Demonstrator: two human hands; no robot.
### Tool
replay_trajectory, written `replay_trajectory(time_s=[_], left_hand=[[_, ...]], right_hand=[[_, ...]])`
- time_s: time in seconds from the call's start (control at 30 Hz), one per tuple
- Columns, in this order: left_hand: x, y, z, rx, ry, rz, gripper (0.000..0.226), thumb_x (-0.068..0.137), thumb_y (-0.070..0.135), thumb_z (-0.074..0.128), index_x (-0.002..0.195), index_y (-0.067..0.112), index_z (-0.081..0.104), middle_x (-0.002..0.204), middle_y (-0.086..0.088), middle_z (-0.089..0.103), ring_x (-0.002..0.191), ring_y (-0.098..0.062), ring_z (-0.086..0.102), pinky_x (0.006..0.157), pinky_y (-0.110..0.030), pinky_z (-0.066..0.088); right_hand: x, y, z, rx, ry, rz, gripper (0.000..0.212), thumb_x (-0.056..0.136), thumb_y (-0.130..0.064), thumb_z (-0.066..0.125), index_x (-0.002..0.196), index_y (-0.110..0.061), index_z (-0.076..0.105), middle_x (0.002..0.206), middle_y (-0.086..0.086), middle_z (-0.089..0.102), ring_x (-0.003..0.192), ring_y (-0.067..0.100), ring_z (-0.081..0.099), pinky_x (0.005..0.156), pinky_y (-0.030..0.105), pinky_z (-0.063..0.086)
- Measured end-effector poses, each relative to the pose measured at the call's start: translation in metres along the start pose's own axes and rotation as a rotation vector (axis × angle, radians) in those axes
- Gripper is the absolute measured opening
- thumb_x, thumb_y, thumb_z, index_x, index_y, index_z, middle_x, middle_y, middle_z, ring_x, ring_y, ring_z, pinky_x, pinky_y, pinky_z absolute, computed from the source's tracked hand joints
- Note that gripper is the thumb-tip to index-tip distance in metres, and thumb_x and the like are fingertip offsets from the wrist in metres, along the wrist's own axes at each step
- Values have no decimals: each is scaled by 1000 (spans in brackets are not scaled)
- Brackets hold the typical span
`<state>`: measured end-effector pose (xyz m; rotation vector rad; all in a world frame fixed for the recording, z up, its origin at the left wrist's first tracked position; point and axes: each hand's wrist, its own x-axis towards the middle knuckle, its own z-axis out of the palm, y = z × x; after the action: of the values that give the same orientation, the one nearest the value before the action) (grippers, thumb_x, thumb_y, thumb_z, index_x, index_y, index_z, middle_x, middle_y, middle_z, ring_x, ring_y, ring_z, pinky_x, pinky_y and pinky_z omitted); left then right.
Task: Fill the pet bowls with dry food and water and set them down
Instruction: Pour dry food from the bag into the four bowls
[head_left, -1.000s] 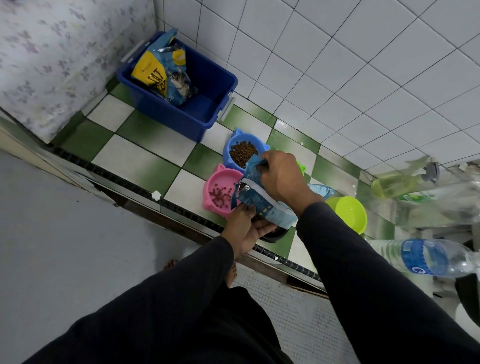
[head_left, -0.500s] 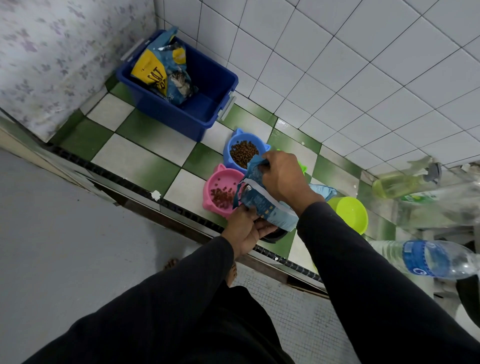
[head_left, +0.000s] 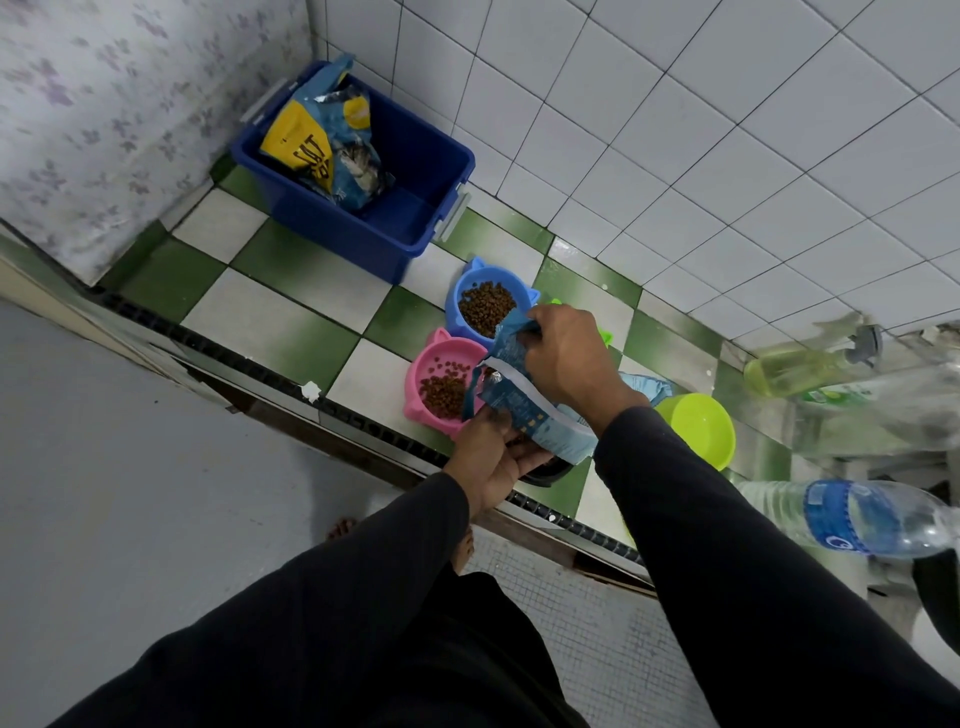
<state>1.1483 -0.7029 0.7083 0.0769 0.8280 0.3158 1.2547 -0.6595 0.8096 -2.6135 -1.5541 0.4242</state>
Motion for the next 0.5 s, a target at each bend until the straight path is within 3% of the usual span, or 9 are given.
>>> replay_trajectory(time_s=[0.5], left_hand=[[3,0,-7,-34,-35,-32,26,111,20,41,131,20,57,128,-20,69,117,-40,65,83,-52,61]], right_hand=[[0,1,0,9,-4,29,22,96,-14,55,111,-6,69,102,16,69,75,23,53,66,29,40]])
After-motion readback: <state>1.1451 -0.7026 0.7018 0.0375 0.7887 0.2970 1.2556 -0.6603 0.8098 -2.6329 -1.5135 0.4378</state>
